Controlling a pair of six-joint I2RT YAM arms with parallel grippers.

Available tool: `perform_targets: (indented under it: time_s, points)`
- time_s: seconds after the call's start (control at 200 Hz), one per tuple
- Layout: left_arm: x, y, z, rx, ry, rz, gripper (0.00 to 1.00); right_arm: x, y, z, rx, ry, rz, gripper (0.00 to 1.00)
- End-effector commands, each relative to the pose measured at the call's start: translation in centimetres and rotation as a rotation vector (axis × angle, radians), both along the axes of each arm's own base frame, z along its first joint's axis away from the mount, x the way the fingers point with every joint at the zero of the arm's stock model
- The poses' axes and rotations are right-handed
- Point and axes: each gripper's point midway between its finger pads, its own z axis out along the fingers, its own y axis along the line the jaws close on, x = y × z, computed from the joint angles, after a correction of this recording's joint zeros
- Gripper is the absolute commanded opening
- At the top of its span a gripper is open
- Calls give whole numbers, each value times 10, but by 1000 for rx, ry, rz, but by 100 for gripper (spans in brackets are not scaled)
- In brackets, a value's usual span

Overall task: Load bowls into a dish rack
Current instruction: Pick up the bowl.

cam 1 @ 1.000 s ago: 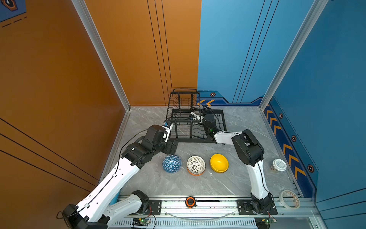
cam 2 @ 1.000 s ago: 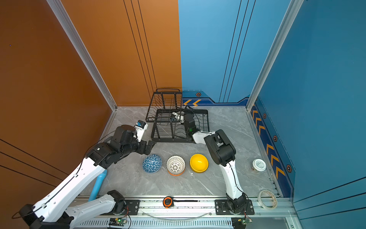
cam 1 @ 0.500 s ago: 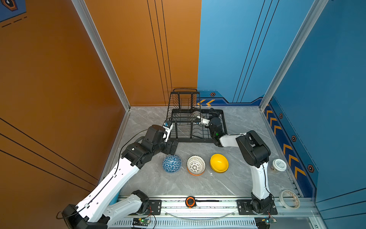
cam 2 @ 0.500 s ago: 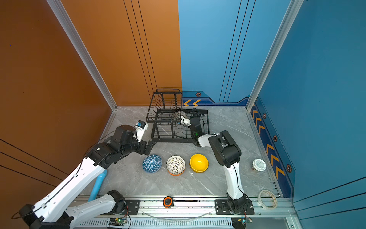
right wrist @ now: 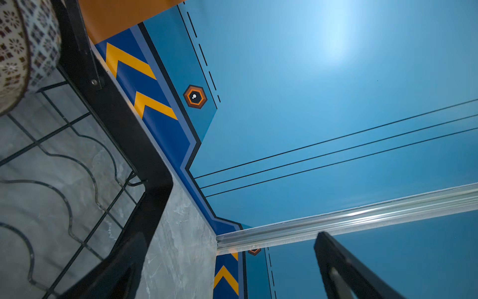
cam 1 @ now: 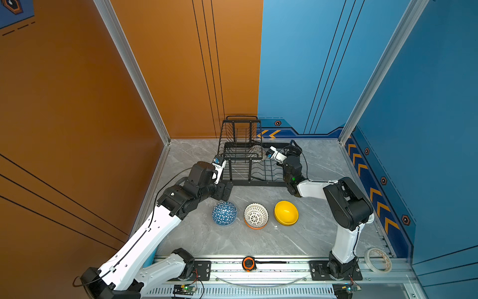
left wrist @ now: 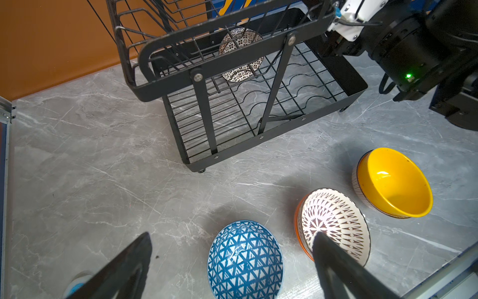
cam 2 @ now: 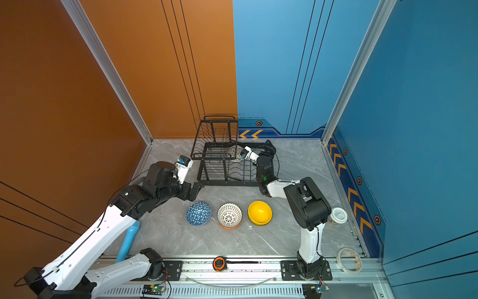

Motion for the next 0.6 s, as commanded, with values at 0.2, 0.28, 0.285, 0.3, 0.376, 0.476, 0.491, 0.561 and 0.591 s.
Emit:
perform_targets:
  time_s: [0.2, 0.28, 0.285, 0.3, 0.376, 0.476, 0.491, 0.561, 0.591]
  points:
    - [-5, 1, 3, -22, 9, -3, 98, -53, -22, 35, 358, 45, -46, 100]
    - [-7, 1, 2, -28, 15, 3, 98, -68, -22, 44, 465, 67, -39, 100]
    - [-7, 1, 1, -29, 15, 3, 98, -69, -23, 49, 478, 56, -37, 100]
    - [-7, 2, 0, -29, 17, 6, 98, -72, -24, 48, 492, 72, -43, 100]
    - [-7, 1, 0, -32, 18, 8, 98, -85, -24, 60, 601, 99, -29, 100]
    - [-9, 1, 0, -35, 18, 8, 98, -101, -25, 72, 720, 144, -20, 100]
    - [-9, 1, 1, -37, 18, 9, 98, -103, -25, 74, 735, 150, -22, 100]
    - [-9, -1, 1, -38, 18, 7, 98, -112, -26, 79, 824, 187, -41, 100]
    - [-10, -2, 1, -38, 16, 4, 98, -115, -27, 81, 858, 204, -48, 100]
